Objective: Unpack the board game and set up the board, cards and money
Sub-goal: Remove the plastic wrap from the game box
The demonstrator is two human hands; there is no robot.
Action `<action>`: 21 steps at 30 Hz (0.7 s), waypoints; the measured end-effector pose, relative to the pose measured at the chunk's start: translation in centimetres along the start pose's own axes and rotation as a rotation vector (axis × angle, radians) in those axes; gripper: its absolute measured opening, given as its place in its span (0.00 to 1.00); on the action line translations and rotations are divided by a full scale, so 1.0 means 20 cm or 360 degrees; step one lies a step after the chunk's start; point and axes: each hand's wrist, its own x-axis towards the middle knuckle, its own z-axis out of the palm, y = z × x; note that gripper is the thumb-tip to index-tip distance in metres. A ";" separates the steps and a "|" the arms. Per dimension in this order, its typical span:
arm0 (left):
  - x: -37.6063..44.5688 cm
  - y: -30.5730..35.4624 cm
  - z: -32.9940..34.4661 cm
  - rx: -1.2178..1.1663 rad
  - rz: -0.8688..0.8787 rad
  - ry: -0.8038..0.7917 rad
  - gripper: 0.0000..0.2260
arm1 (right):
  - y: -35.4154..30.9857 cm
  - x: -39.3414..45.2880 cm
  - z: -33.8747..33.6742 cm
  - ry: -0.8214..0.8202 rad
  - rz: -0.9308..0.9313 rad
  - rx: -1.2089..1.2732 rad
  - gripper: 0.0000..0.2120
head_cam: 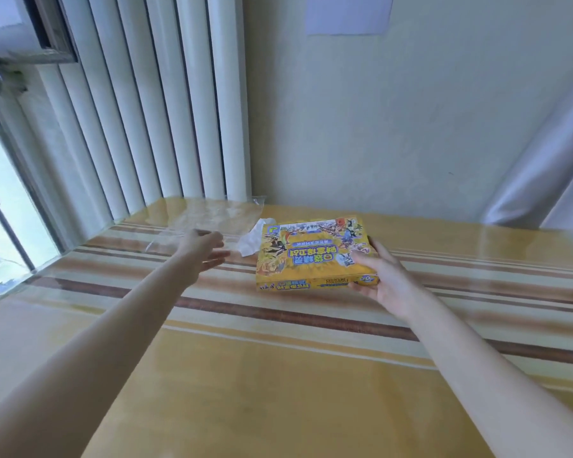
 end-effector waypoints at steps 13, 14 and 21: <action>-0.25 -0.12 0.17 0.0136 -0.0154 -0.0586 0.19 | 0.01 -0.31 -0.04 -0.0049 0.0195 -0.0172 0.06; -0.26 -0.12 0.16 0.0190 -0.0141 -0.0580 0.20 | 0.01 -0.31 -0.03 -0.0048 0.0191 -0.0145 0.05; -0.28 -0.04 0.20 0.1928 0.0719 -0.0681 0.54 | -0.01 -0.17 0.07 -0.0070 0.0159 -0.0446 0.08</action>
